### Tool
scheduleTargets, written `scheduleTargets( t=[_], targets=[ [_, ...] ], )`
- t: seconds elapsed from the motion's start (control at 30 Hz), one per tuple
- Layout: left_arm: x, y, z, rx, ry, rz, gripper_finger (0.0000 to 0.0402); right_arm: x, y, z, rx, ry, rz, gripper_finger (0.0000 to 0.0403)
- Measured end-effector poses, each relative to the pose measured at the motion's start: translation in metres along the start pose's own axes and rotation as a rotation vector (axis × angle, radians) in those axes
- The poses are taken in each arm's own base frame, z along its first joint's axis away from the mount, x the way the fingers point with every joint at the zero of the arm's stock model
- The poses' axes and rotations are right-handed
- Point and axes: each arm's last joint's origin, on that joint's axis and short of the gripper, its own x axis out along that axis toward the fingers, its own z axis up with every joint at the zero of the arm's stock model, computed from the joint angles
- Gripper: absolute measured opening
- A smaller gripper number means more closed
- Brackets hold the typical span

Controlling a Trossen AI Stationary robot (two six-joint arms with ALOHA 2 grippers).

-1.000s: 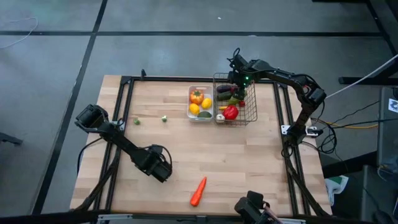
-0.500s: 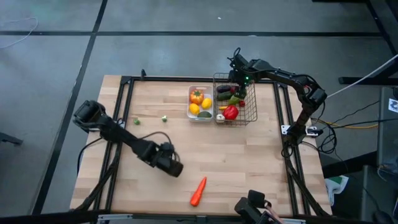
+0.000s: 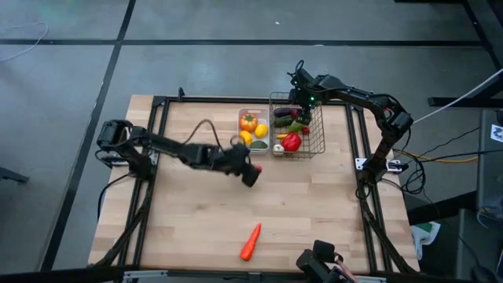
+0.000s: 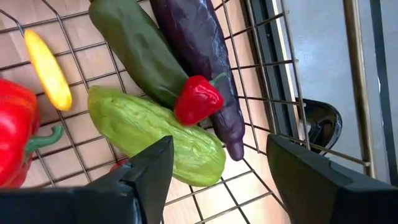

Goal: Sort produce into baskets
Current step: Put the red tomato into the white bin

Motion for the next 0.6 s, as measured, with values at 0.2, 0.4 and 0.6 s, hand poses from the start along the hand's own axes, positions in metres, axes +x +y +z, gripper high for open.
scheduleTargets(
  t=[0.2, 0.4, 0.6],
  targets=[
    [0.006, 0.033, 0.049, 0.053, -0.133, 0.065, 0.0152, 0.0, 0.0, 0.0, 0.0, -0.001, 0.0, 0.0255],
    [0.011, 0.066, 0.078, 0.106, -0.184, 0.169, 0.0152, 0.0, 0.0, 0.0, 0.0, -0.005, -0.002, 0.0255],
    [0.011, 0.086, 0.094, 0.124, -0.201, 0.231, 0.0152, 0.0, -0.001, 0.001, 0.001, -0.015, 0.001, 0.0255]
  ],
)
